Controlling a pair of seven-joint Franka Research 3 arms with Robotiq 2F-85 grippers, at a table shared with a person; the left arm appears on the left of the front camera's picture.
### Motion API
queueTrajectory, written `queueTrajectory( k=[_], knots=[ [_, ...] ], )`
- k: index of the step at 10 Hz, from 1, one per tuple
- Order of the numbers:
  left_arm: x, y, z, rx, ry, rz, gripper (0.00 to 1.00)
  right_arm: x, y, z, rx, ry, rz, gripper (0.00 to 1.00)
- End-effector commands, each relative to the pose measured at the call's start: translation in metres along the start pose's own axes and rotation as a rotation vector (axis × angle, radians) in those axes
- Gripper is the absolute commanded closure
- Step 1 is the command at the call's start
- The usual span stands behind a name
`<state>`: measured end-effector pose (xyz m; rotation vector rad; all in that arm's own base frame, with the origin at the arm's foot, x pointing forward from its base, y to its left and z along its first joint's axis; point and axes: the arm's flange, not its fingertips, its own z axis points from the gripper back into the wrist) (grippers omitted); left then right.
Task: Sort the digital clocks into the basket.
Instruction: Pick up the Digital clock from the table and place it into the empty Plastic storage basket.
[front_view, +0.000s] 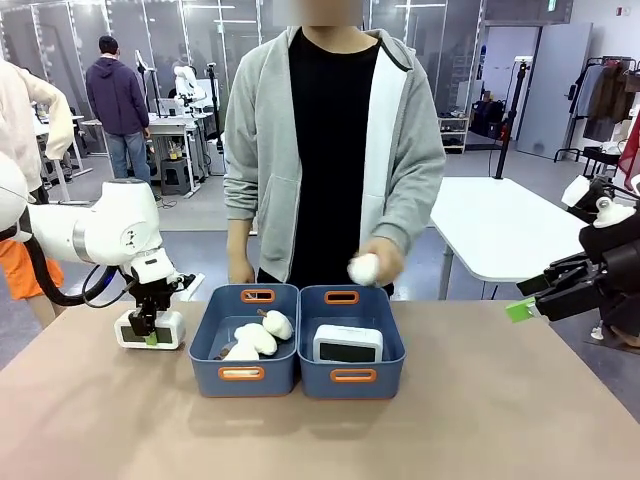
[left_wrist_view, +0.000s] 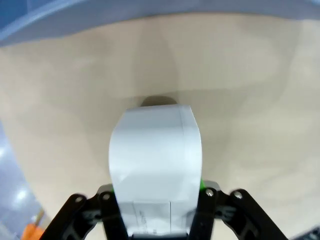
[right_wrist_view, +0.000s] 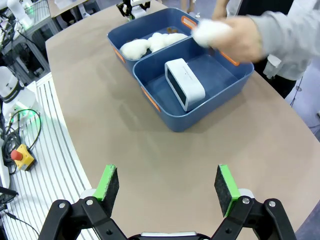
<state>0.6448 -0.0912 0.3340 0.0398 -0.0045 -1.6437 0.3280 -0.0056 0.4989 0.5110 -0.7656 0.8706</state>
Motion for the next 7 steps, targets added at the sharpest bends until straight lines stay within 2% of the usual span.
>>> queueTrajectory(
  k=[1, 2, 3, 4, 5, 6, 7],
  knots=[
    [-0.009, -0.013, 0.057, 0.032, -0.160, 0.240, 1.00, 0.000, 0.000, -0.001, -0.002, 0.002, 0.003, 0.03],
    [-0.026, -0.027, 0.097, 0.118, -0.257, 0.289, 1.00, 0.000, 0.000, -0.001, -0.002, 0.002, 0.003, 0.03],
    [-0.058, -0.052, 0.136, 0.123, -0.326, 0.334, 1.00, 0.000, 0.000, -0.001, -0.002, 0.002, 0.003, 0.03],
    [-0.091, -0.070, 0.156, 0.155, -0.418, 0.418, 1.00, 0.000, 0.000, -0.001, -0.002, 0.002, 0.003, 0.03],
    [-0.130, -0.094, 0.168, 0.162, -0.439, 0.580, 1.00, 0.000, 0.000, -0.001, -0.002, 0.002, 0.003, 0.03],
    [-0.168, -0.121, 0.174, 0.196, -0.510, 0.702, 1.00, 0.000, 0.000, -0.001, -0.002, 0.002, 0.003, 0.03],
    [-0.196, -0.143, 0.178, 0.236, -0.579, 0.768, 1.00, 0.000, 0.000, -0.001, -0.002, 0.002, 0.003, 0.03]
  ],
)
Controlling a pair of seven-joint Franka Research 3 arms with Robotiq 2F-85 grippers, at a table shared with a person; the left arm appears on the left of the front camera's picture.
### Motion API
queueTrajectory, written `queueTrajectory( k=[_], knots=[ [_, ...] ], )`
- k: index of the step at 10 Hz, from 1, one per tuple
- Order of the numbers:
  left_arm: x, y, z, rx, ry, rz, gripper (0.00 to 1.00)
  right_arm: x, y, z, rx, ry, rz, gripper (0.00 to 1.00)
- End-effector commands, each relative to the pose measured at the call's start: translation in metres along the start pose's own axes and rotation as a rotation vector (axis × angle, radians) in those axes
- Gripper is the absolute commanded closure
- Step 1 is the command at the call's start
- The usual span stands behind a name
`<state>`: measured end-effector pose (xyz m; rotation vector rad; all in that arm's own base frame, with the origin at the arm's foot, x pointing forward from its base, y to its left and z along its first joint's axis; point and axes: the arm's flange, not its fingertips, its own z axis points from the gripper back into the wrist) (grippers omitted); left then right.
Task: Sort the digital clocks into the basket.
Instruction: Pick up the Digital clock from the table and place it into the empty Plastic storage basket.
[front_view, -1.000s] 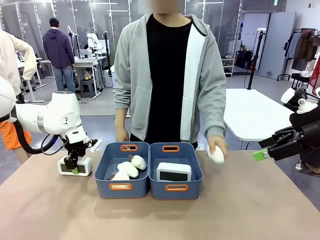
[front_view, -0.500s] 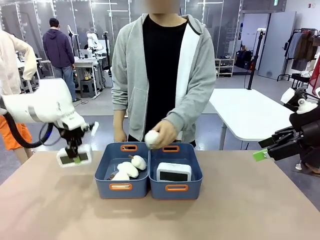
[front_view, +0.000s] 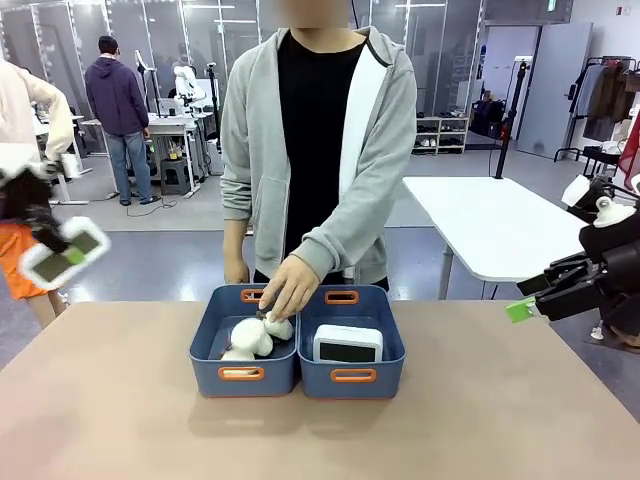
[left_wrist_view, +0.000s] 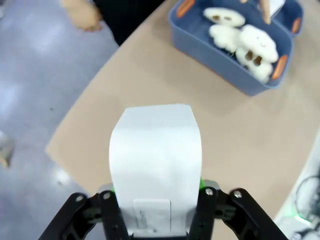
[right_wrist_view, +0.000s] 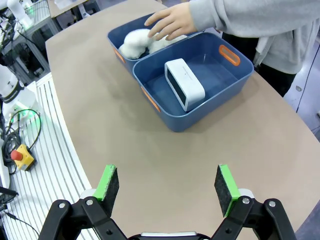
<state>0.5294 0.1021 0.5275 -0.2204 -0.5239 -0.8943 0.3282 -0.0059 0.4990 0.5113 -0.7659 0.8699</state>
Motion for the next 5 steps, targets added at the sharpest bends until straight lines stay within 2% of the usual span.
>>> queueTrajectory(
  k=[1, 3, 4, 5],
  knots=[
    [-0.054, -0.012, 0.025, 0.018, -0.139, 0.070, 1.00, 0.000, 0.000, -0.001, -0.002, 0.003, 0.003, 0.03],
    [-0.130, -0.024, 0.083, 0.165, -0.204, 0.230, 1.00, 0.000, 0.000, -0.001, -0.002, 0.003, 0.003, 0.03],
    [-0.148, -0.034, 0.094, 0.204, -0.229, 0.243, 1.00, 0.000, 0.000, -0.001, -0.002, 0.003, 0.003, 0.03],
    [-0.150, -0.039, 0.092, 0.213, -0.246, 0.226, 1.00, 0.000, 0.000, -0.001, -0.002, 0.003, 0.003, 0.03]
  ],
)
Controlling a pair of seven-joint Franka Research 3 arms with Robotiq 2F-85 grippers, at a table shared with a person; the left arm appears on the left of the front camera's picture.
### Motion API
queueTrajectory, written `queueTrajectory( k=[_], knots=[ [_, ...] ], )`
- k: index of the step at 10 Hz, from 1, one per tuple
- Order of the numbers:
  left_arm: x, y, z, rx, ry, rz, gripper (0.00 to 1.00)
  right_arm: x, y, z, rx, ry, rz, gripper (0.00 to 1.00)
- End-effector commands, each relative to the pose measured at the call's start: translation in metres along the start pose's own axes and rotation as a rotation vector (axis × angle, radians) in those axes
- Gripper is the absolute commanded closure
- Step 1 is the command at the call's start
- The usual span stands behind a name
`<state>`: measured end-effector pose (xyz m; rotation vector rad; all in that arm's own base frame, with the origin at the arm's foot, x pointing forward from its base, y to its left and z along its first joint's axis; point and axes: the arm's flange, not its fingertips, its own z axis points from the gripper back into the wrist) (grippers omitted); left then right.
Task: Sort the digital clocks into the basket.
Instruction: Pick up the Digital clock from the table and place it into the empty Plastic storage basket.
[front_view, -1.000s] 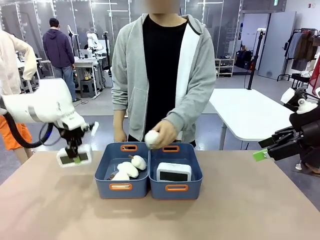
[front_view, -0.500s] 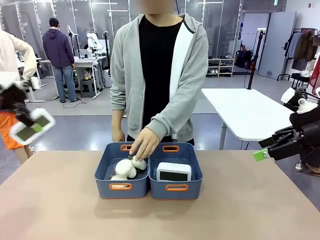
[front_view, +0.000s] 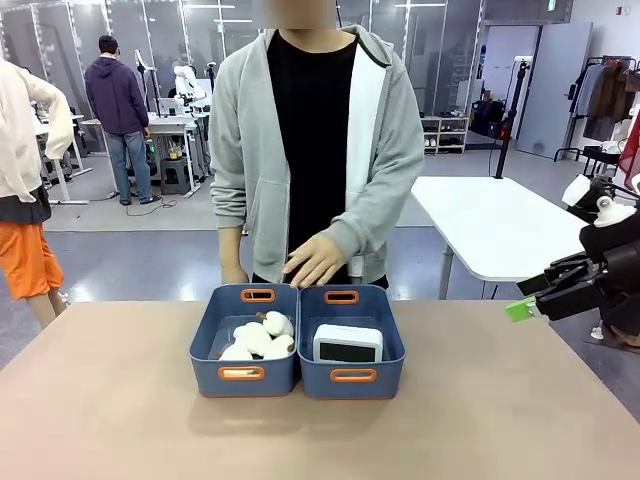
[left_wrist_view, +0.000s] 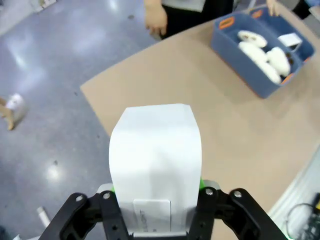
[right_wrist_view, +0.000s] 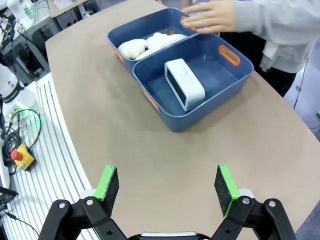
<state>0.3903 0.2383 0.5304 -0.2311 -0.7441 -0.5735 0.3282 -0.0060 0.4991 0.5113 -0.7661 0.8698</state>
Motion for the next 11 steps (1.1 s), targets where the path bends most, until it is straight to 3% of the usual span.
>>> queueTrajectory(
  k=[1, 3, 7, 8, 9, 11],
  knots=[
    [0.013, -0.025, -0.015, 0.037, -0.049, -0.086, 1.00, 0.000, 0.000, -0.001, -0.002, 0.003, 0.003, 0.03],
    [0.052, -0.069, -0.023, 0.032, -0.067, -0.323, 1.00, 0.000, 0.000, -0.001, -0.002, 0.003, 0.003, 0.03],
    [0.156, -0.206, -0.048, 0.037, -0.275, -0.963, 1.00, 0.000, 0.000, -0.001, -0.002, 0.003, 0.003, 0.03],
    [0.188, -0.230, -0.078, 0.047, -0.132, -1.024, 1.00, 0.000, 0.000, -0.001, -0.002, 0.003, 0.003, 0.03],
    [0.212, -0.260, -0.098, -0.049, -0.128, -1.075, 1.00, 0.000, 0.000, -0.001, -0.002, 0.003, 0.003, 0.03],
    [0.251, -0.321, -0.146, -0.105, -0.092, -1.254, 1.00, 0.000, 0.000, -0.001, -0.002, 0.003, 0.003, 0.03]
  ],
)
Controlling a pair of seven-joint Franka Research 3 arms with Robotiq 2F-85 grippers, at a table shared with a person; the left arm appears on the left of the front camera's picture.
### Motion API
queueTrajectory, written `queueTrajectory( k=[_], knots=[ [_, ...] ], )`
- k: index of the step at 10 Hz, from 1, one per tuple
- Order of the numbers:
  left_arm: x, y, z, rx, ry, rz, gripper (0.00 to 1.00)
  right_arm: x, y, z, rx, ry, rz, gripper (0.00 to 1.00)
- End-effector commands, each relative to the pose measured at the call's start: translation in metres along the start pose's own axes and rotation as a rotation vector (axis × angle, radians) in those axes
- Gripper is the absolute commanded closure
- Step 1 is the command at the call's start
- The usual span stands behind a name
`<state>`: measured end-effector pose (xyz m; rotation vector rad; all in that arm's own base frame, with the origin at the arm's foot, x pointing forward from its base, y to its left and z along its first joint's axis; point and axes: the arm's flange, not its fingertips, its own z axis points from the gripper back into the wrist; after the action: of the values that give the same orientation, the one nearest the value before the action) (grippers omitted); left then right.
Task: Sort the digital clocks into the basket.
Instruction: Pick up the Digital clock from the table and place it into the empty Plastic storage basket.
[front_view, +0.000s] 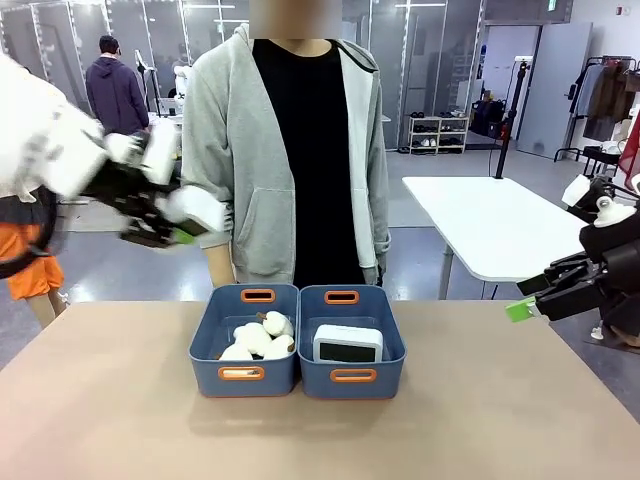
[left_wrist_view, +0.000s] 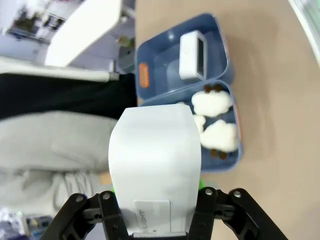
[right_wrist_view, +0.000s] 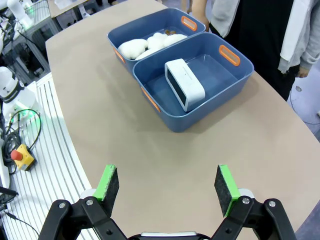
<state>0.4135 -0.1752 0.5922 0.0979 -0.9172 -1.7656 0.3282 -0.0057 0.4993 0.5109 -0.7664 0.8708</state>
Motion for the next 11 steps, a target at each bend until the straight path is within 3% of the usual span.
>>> queueTrajectory(
  k=[1, 2, 3, 7, 9, 11],
  knots=[
    [0.023, 0.025, -0.039, -0.036, 0.005, -0.099, 1.00, -0.001, 0.000, -0.001, -0.002, 0.003, 0.002, 0.03],
    [0.060, 0.024, -0.058, -0.040, -0.042, -0.177, 1.00, -0.001, 0.000, -0.001, -0.002, 0.003, 0.002, 0.03],
    [0.082, 0.026, -0.088, -0.009, -0.025, -0.244, 1.00, -0.001, 0.000, -0.001, -0.002, 0.003, 0.002, 0.03],
    [0.118, 0.060, -0.241, -0.020, 0.115, -0.301, 1.00, -0.001, 0.000, -0.001, -0.002, 0.003, 0.002, 0.03],
    [0.114, 0.069, -0.289, -0.103, 0.119, -0.277, 1.00, -0.001, 0.000, -0.001, -0.002, 0.003, 0.002, 0.03],
    [0.102, 0.063, -0.308, -0.213, 0.099, -0.200, 1.00, -0.001, 0.000, -0.001, -0.002, 0.003, 0.002, 0.03]
  ],
)
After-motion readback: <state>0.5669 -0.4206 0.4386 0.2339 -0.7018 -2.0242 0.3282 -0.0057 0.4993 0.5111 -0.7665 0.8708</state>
